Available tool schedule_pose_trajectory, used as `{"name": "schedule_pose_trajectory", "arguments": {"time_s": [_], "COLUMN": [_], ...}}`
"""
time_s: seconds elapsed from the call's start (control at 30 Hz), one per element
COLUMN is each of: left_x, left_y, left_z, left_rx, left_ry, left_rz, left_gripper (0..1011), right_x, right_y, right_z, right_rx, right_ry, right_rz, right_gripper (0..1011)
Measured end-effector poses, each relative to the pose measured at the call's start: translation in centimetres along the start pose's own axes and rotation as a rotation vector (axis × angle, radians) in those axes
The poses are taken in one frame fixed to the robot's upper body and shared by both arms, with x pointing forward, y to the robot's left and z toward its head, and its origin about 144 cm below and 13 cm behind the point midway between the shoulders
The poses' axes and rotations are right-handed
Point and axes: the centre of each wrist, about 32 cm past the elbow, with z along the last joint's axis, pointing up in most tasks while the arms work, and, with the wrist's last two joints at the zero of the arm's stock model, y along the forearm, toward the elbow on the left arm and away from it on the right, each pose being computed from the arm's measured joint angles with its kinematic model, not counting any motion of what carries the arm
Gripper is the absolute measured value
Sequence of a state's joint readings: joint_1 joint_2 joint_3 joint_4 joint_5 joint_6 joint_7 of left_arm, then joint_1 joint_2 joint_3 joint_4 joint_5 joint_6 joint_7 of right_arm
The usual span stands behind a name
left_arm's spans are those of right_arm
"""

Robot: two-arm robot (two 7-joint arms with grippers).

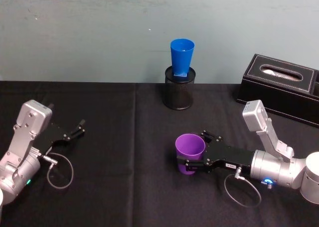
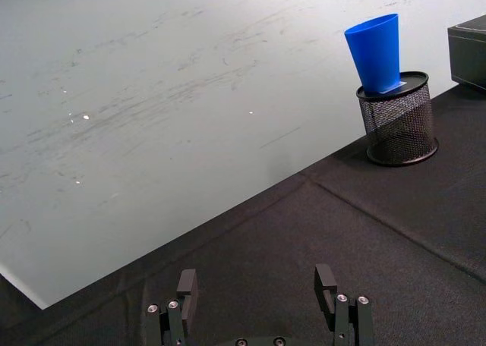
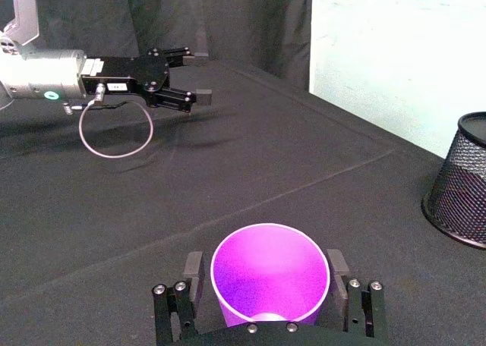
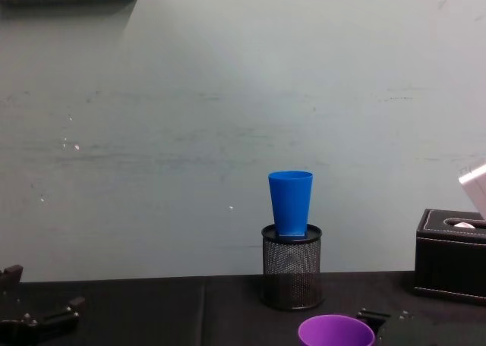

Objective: Pick up one cup with a gripper and tap it against the other cup.

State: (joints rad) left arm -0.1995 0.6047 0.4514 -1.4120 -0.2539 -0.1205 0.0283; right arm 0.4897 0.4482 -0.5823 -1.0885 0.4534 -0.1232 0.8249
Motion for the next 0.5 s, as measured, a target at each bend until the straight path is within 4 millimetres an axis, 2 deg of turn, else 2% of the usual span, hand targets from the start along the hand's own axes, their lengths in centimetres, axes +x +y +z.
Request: {"name": "schedule_pose_trajectory", "arguments": {"time_s": [0.33, 0.5], "left_x": [0.0, 0.0], "left_y": [0.0, 0.0], "left_z": [0.0, 0.0], "left_rx": [0.0, 0.0], "left_ry": [0.0, 0.0], "left_rz": [0.0, 0.0], "left_gripper": [1012, 1011], "right_x": [-0.42, -0.76], "right_y": [-0.39, -0.36], "right_z": [0.22, 0.48], "right_rx": [0.137, 0.21], "right_ry": [0.013, 0.03], "right_rz": [-0.017, -0.093], "right_gripper": [1000, 1000]}}
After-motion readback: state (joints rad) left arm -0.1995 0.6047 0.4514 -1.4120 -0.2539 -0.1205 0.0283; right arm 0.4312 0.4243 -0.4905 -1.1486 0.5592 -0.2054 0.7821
